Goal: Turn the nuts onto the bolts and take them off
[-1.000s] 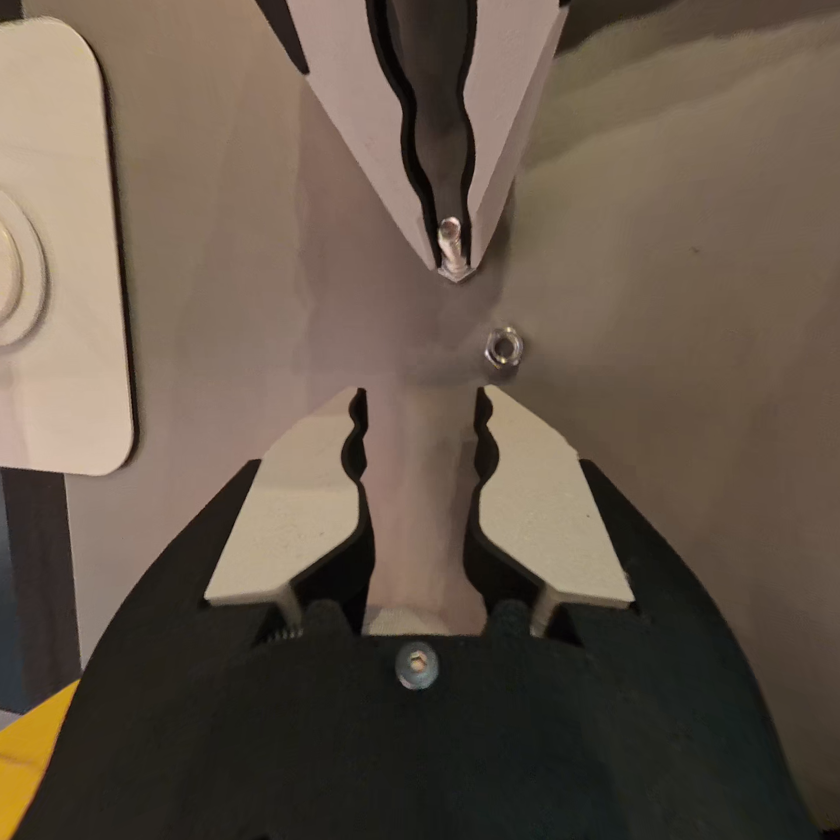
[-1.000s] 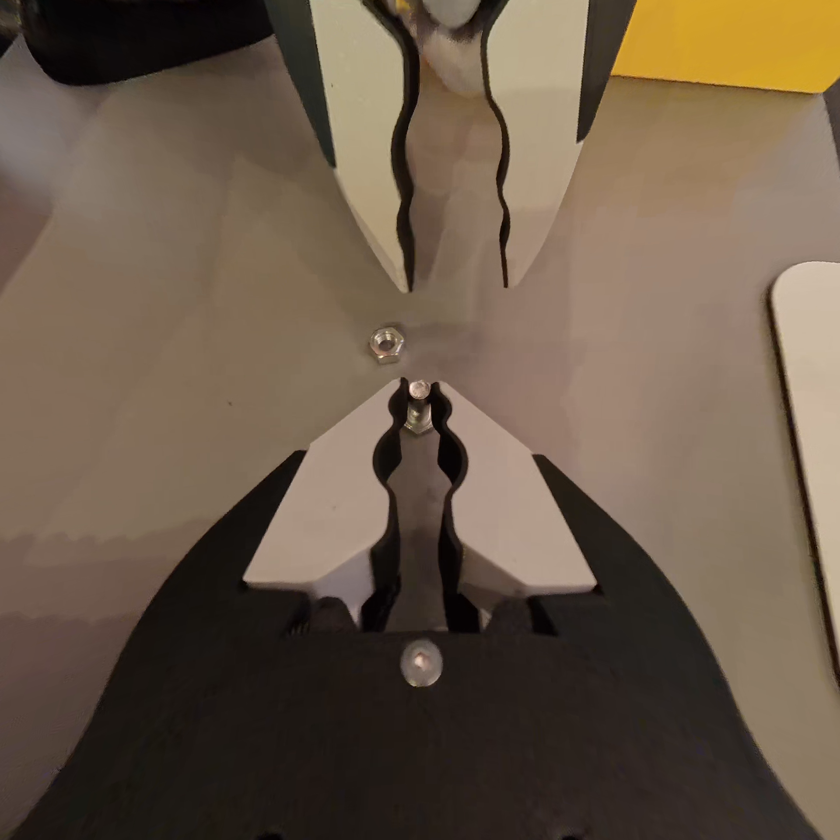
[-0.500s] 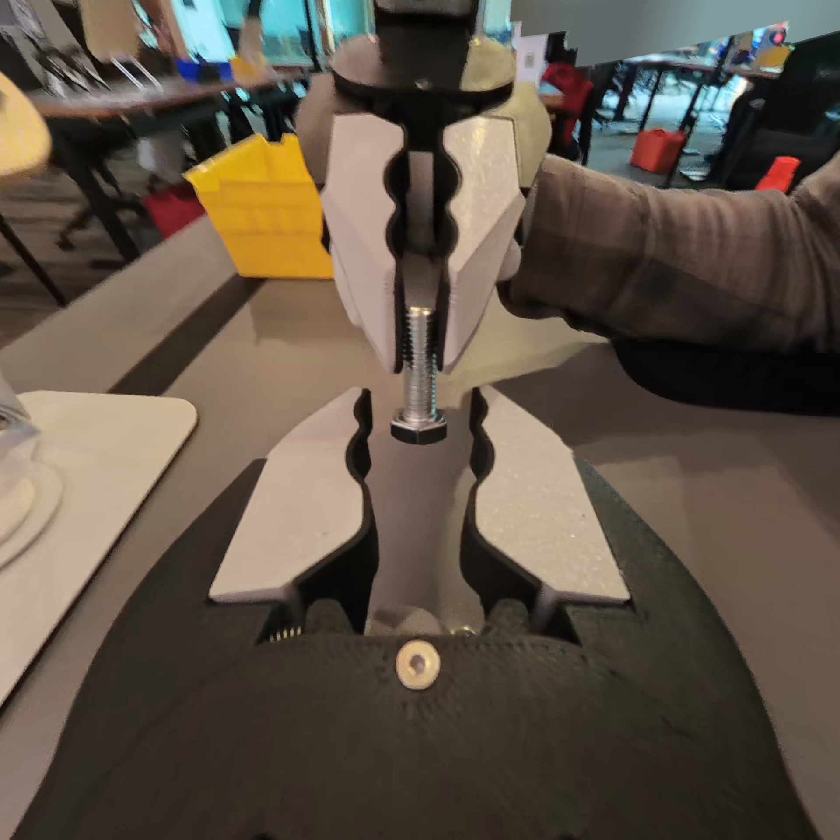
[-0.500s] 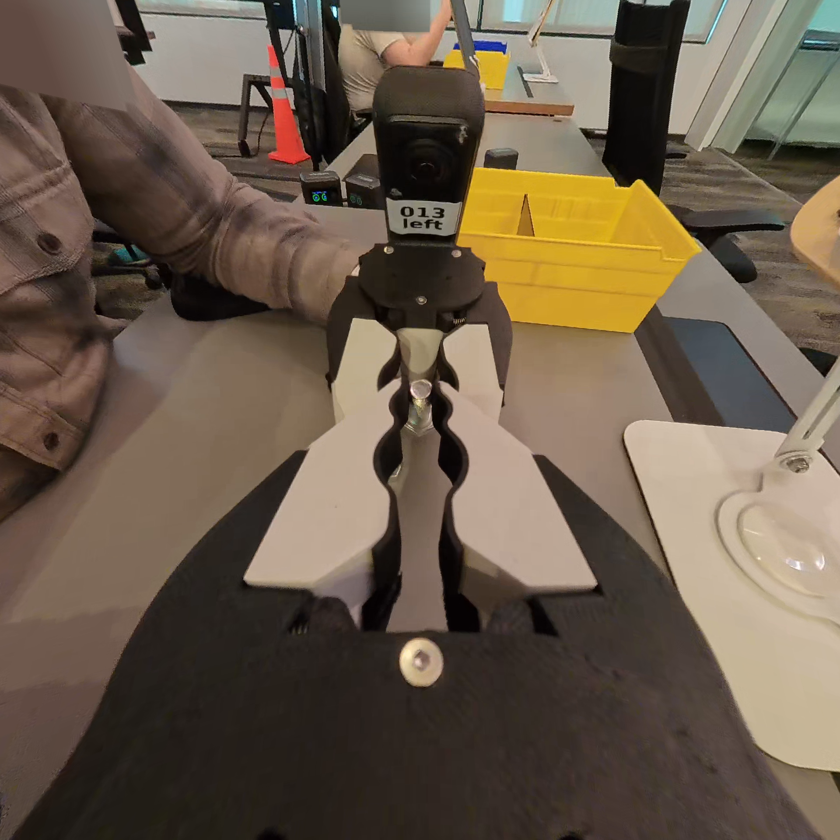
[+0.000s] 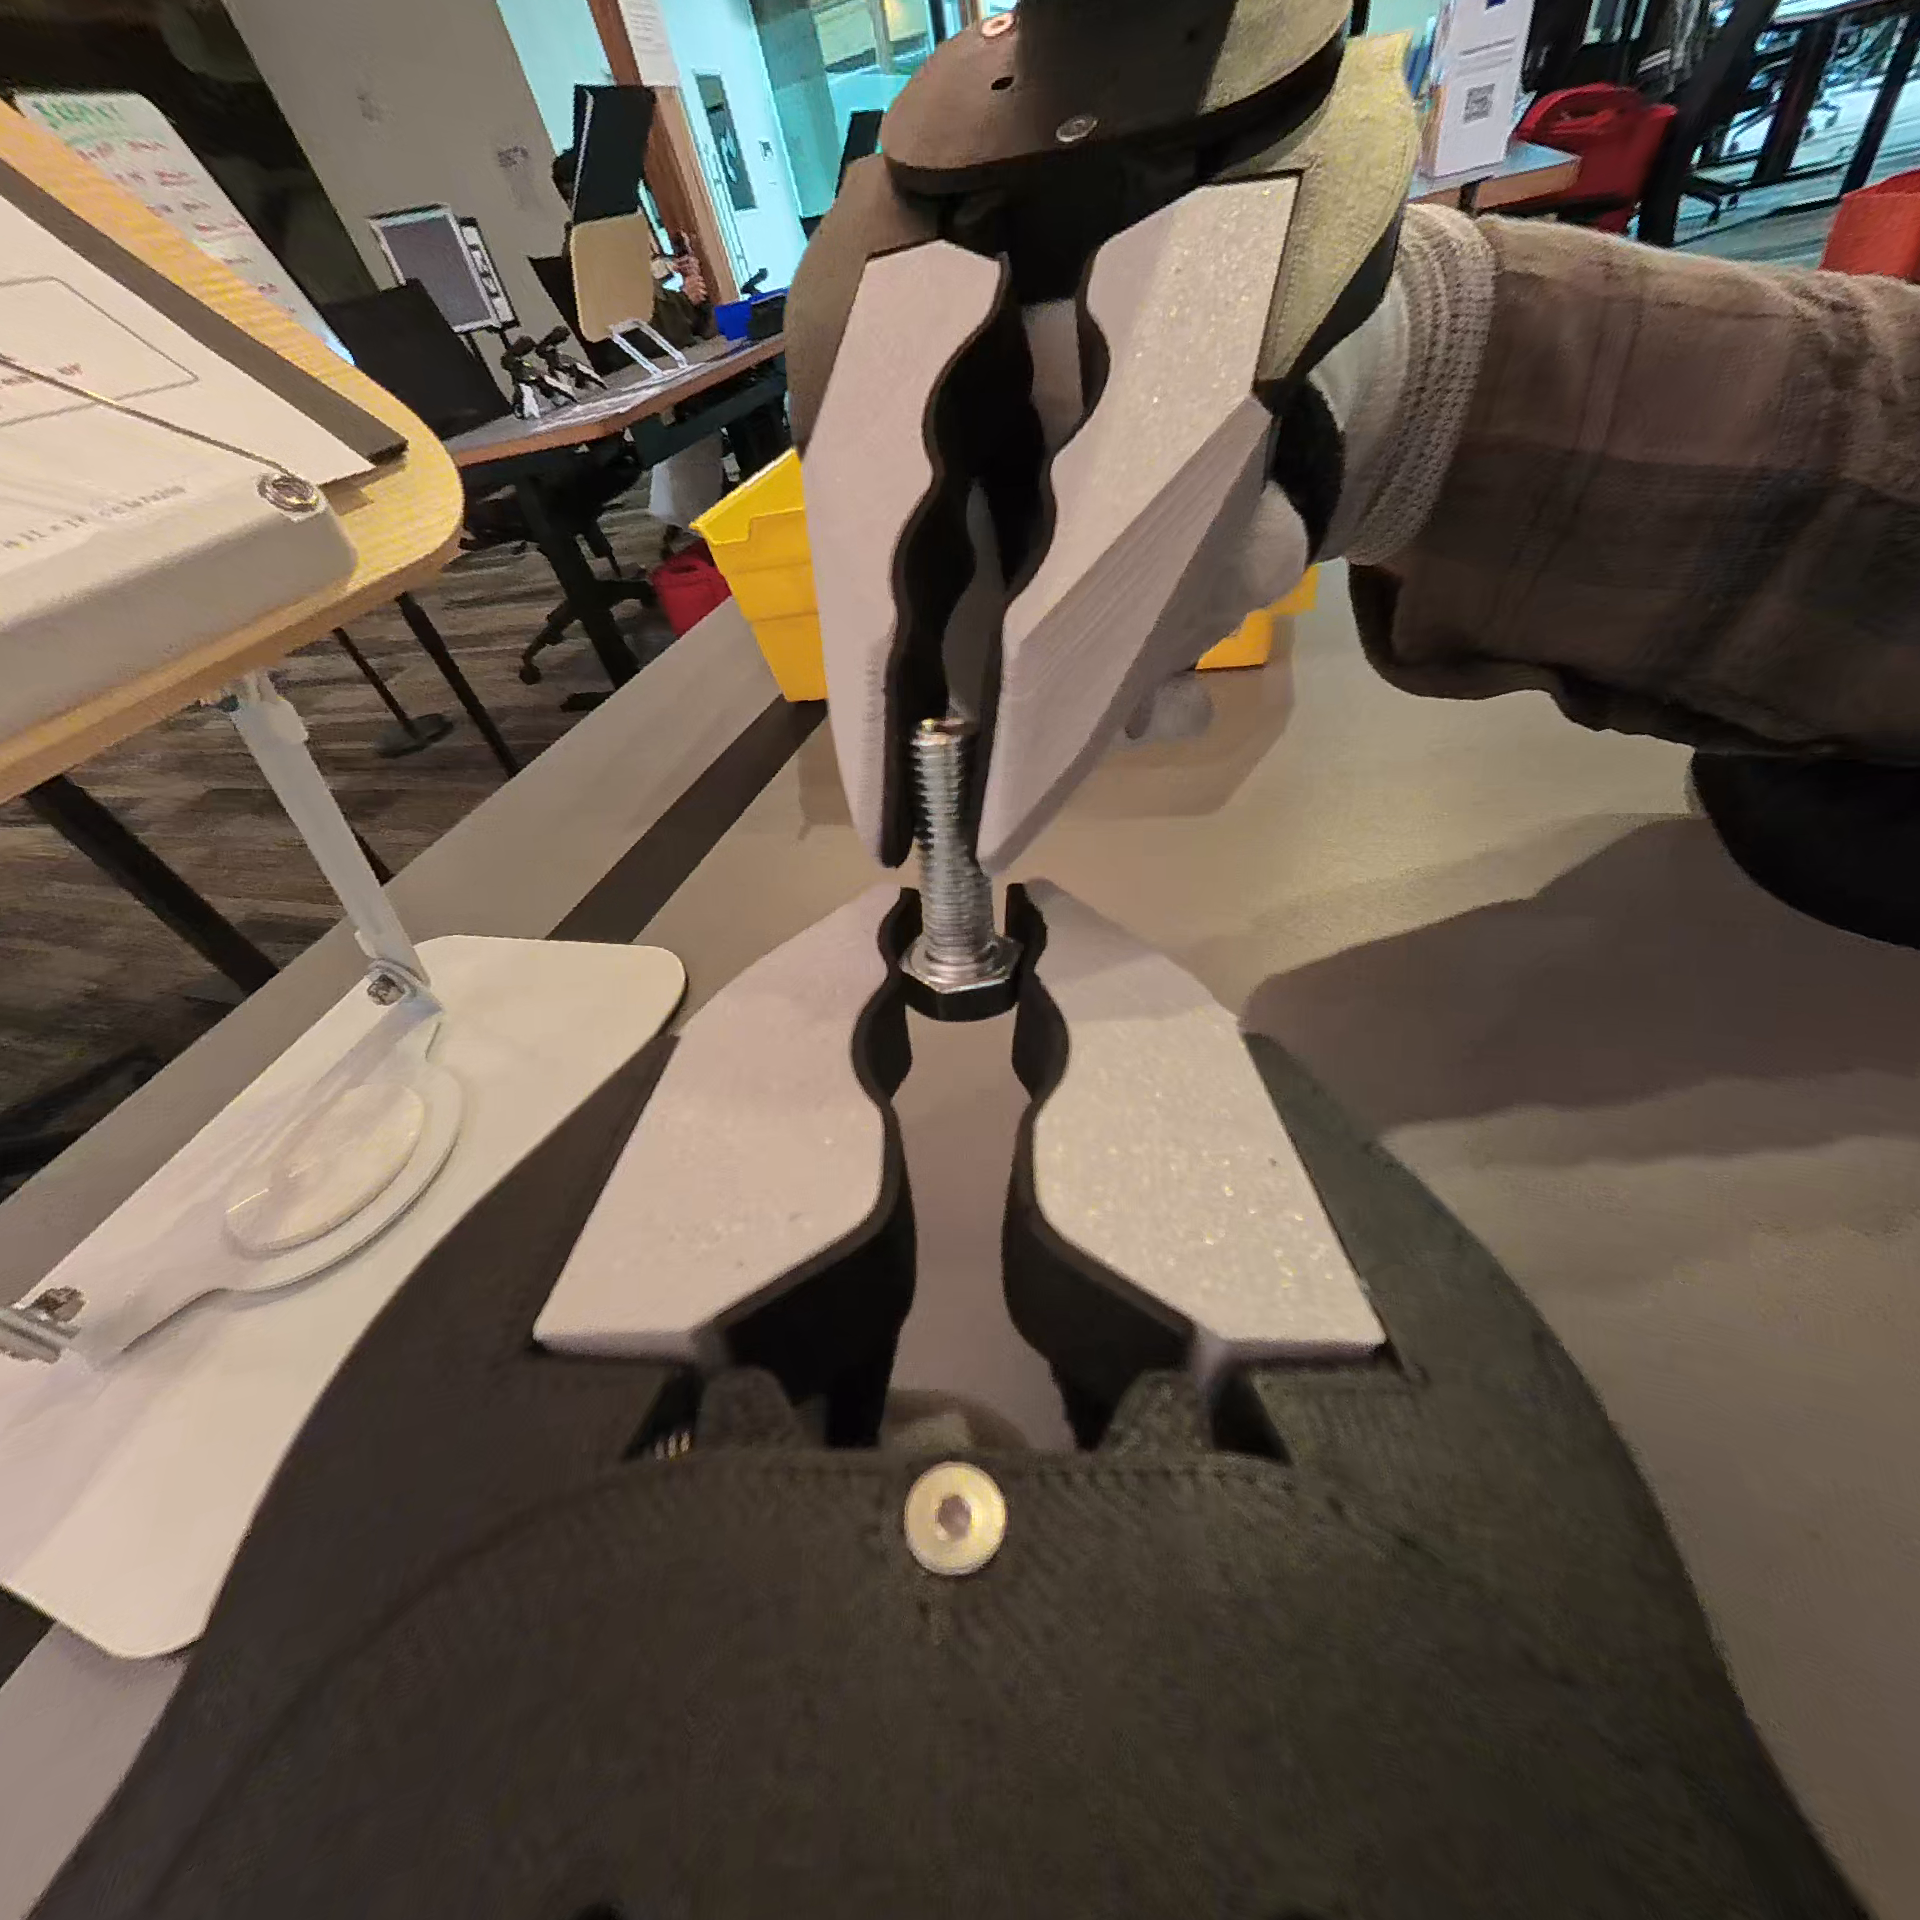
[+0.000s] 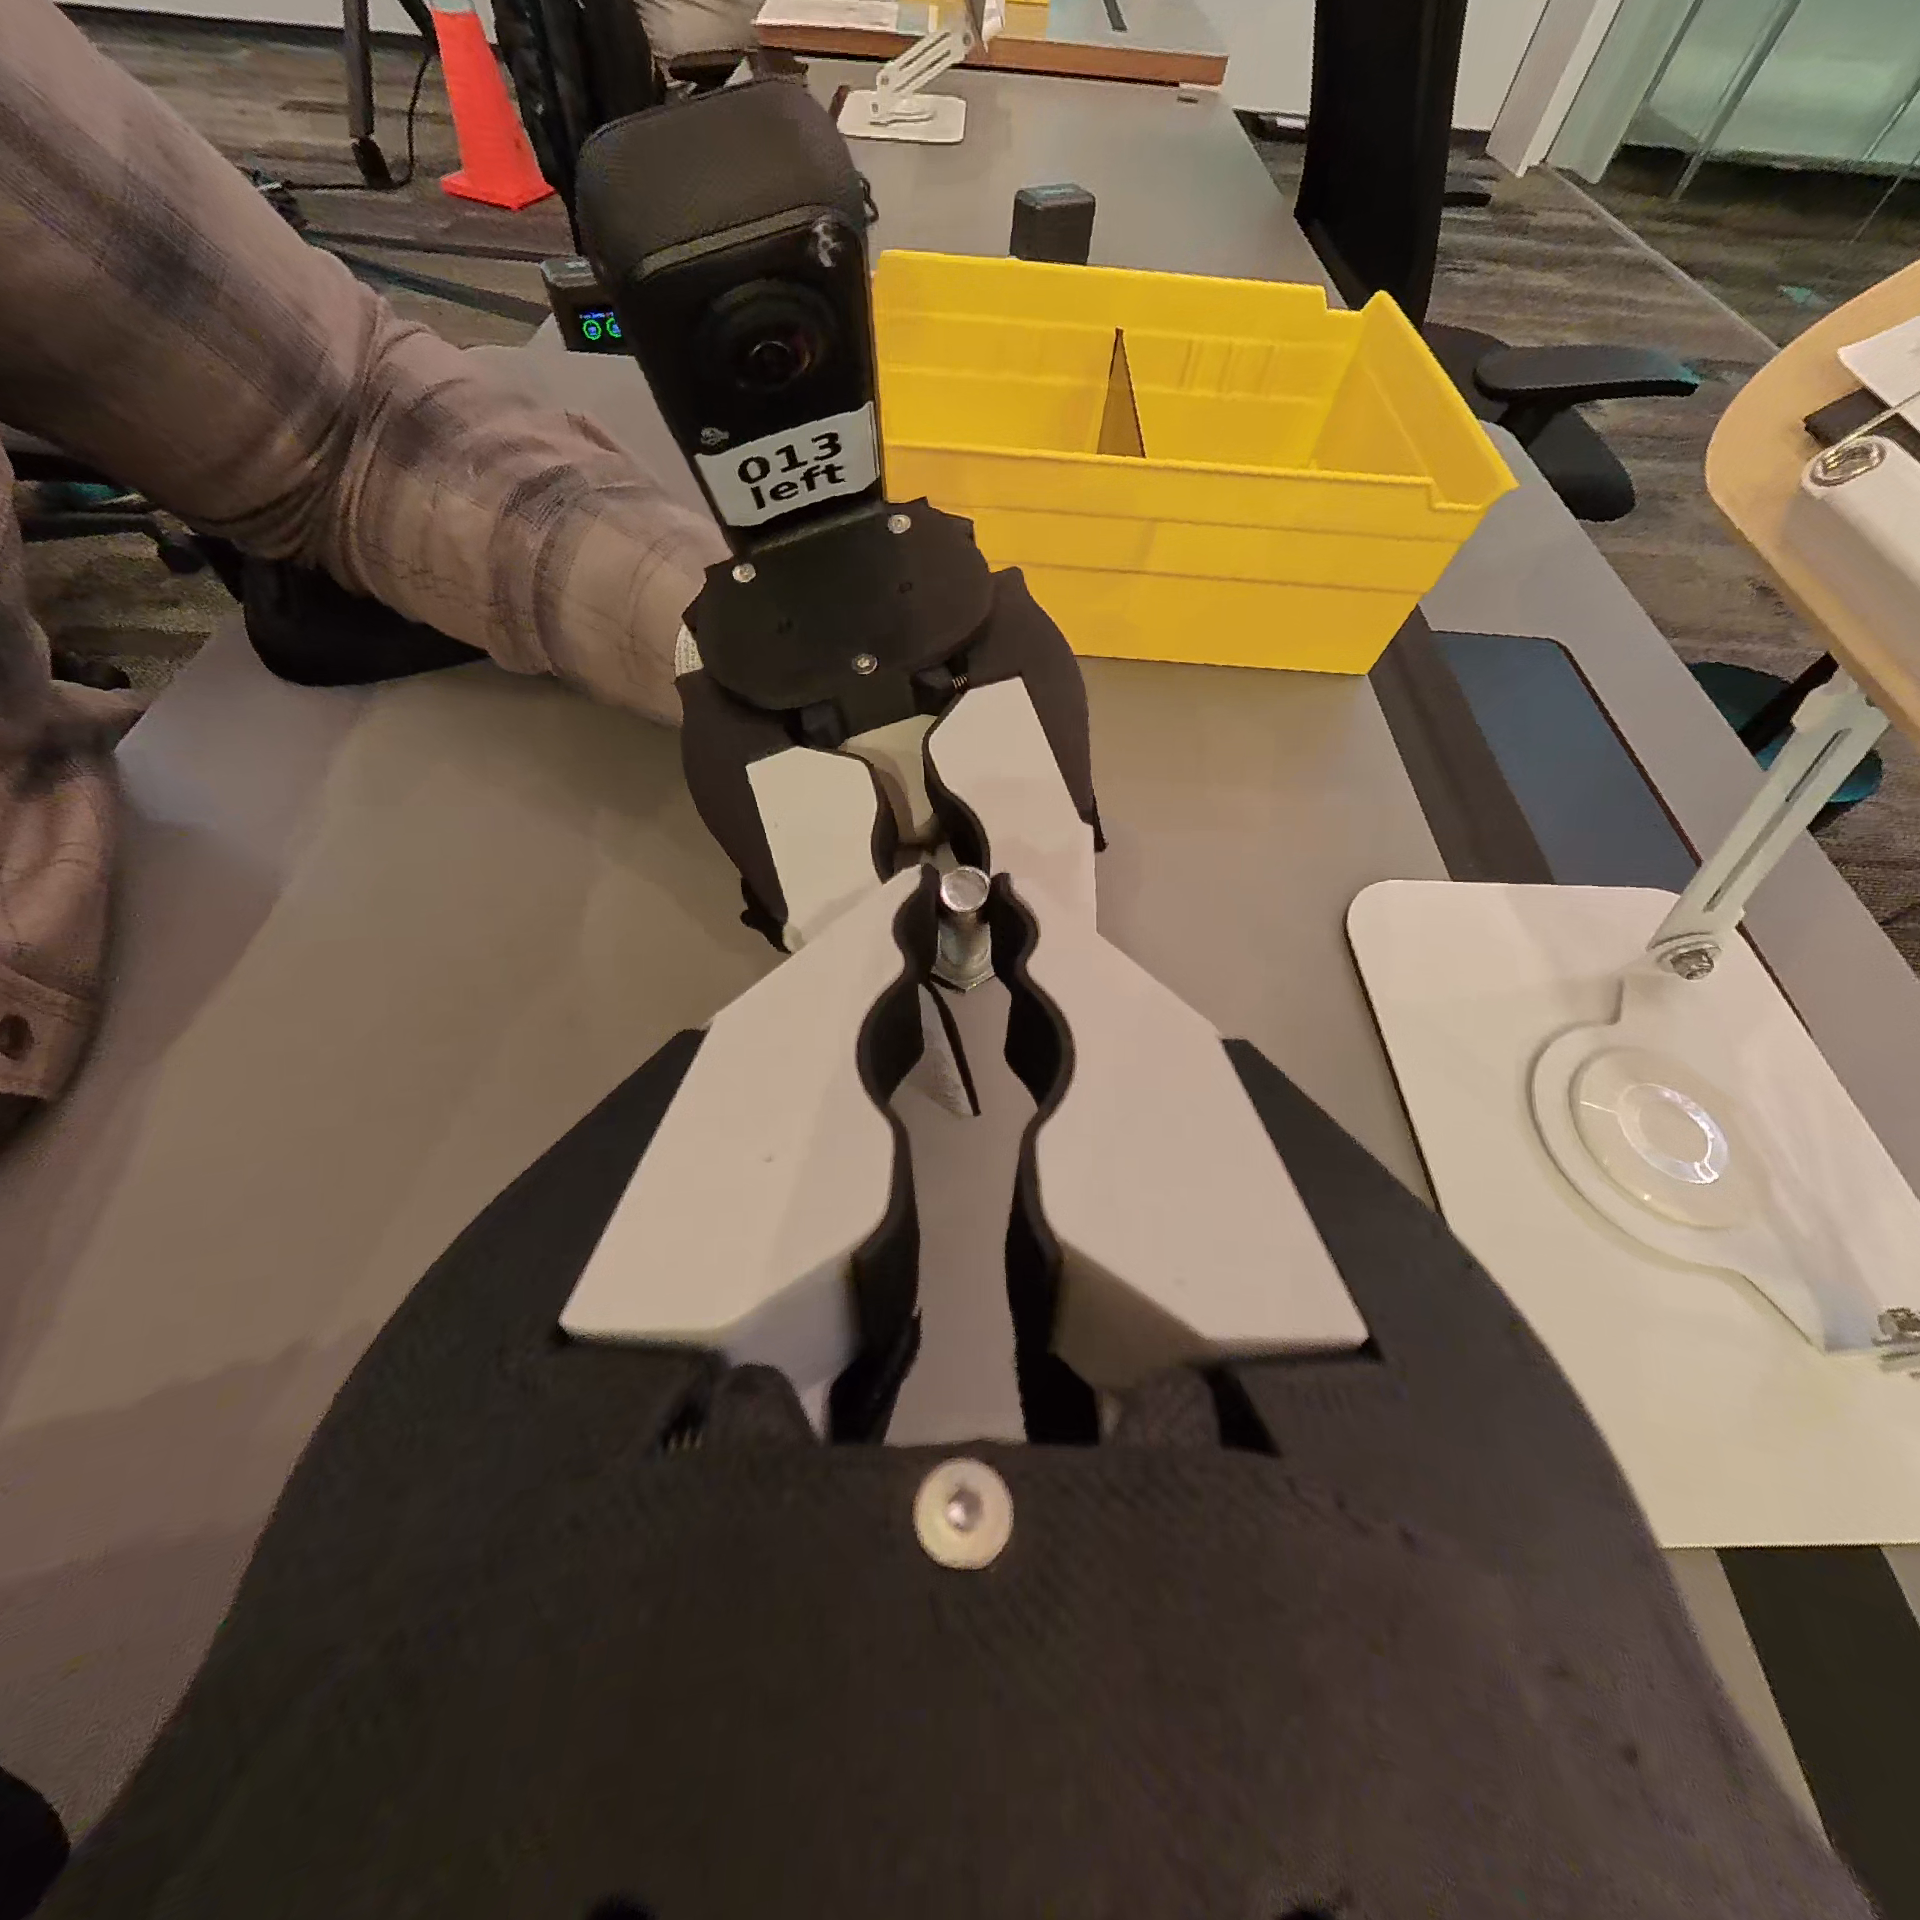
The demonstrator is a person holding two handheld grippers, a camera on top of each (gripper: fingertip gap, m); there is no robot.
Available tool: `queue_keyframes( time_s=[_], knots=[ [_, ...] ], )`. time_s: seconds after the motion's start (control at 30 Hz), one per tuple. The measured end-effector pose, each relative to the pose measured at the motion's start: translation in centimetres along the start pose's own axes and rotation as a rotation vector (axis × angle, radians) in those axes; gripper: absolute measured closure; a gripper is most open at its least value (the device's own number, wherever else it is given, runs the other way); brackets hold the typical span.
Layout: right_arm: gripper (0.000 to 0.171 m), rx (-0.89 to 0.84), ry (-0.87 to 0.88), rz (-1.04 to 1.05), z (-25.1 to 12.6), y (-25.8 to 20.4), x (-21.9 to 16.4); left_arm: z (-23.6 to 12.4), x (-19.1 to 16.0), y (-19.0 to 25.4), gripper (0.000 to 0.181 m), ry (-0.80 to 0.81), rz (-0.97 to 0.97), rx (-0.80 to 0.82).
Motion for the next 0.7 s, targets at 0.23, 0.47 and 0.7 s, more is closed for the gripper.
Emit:
queue_keyframes(
  time_s=[0.23, 0.47, 0.7],
  knots=[
    [0.128, -0.048, 0.004, -0.010, 0.0, 0.3, 0.3, -0.1, 0.1, -0.4, 0.166, 0.004, -0.009, 0.024],
    [0.126, -0.171, 0.072, -0.007, -3.0, 1.5, 2.4, -1.7, 0.4, -4.3, 0.167, 0.042, -0.075, 0.152],
    [0.132, -0.318, -0.081, -0.009, -2.0, 1.5, 5.1, -4.5, -0.7, -9.6, 0.166, 0.076, -0.198, 0.358]
  ],
)
Point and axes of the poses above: each gripper's, where its closed fingertips meet, z out along the fingers, x out of its top, y = z × x across the jaws, the point moved 4 cm from there along -z, back along the fingers, and after that the axes turned 2 degrees about x, right-handed, at the moved point
